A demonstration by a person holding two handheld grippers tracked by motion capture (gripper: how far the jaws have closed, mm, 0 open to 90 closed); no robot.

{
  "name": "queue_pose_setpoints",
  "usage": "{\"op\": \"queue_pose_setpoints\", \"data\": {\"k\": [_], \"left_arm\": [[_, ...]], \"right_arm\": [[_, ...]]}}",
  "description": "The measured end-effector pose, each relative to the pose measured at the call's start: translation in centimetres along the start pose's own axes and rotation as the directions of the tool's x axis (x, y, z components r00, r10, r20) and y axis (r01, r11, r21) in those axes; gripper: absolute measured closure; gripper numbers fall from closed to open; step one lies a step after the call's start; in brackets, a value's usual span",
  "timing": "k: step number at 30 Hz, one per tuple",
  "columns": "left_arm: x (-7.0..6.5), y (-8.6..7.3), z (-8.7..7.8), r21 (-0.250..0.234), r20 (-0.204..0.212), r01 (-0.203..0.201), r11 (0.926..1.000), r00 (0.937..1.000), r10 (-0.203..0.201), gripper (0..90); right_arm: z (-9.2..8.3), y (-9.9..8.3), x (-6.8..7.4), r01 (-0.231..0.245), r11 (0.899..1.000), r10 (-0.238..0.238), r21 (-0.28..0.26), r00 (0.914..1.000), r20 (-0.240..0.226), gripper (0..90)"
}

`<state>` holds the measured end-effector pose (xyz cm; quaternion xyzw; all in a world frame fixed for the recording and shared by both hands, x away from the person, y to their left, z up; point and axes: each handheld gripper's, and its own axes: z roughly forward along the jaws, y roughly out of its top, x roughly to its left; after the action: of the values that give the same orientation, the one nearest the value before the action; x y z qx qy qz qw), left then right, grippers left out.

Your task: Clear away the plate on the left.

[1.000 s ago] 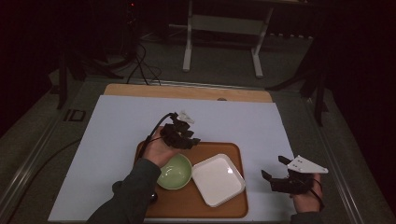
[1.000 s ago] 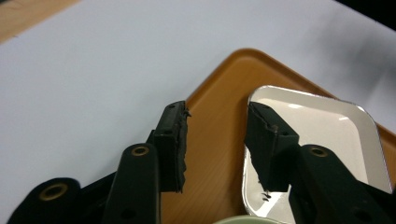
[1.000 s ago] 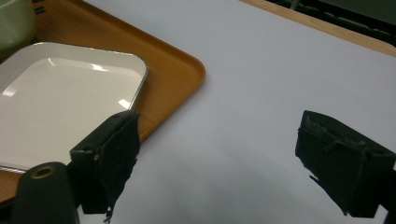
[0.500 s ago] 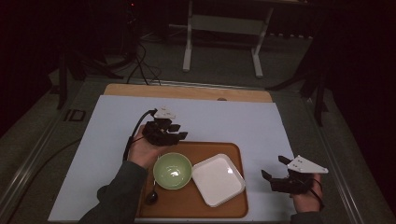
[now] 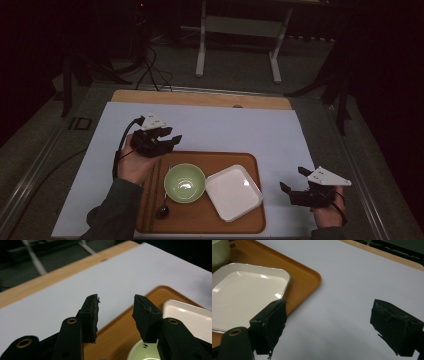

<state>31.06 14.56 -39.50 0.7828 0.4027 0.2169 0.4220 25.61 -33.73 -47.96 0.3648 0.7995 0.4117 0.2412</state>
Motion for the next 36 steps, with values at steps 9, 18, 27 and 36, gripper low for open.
{"op": "queue_pose_setpoints", "data": {"k": [9, 18, 27, 36], "left_arm": [[1.4, -1.5, -2.4, -0.044, -0.077, 0.05, 0.9978, 0.9956, -0.053, 53.8], [3.4, -4.1, -4.7, -0.066, -0.148, 0.122, 0.9903, 0.9803, -0.131, 50.0], [4.5, -6.9, -5.8, -0.054, -0.205, 0.176, 0.9828, 0.9613, -0.184, 49.9], [5.4, -10.2, -6.6, -0.041, -0.245, 0.231, 0.9722, 0.941, -0.234, 49.4]], "right_arm": [[-0.1, 0.0, 0.0, -0.005, 1.0, 0.005, -0.002, 1.0, 0.002, 13.7], [0.0, 0.0, 0.0, -0.004, 1.0, 0.004, 0.0, 1.0, 0.003, 13.7], [0.0, 0.0, 0.1, -0.006, 1.0, 0.006, 0.001, 1.0, 0.004, 13.7], [0.0, 0.0, 0.1, -0.007, 1.0, 0.007, 0.003, 1.0, 0.005, 13.7]]}}
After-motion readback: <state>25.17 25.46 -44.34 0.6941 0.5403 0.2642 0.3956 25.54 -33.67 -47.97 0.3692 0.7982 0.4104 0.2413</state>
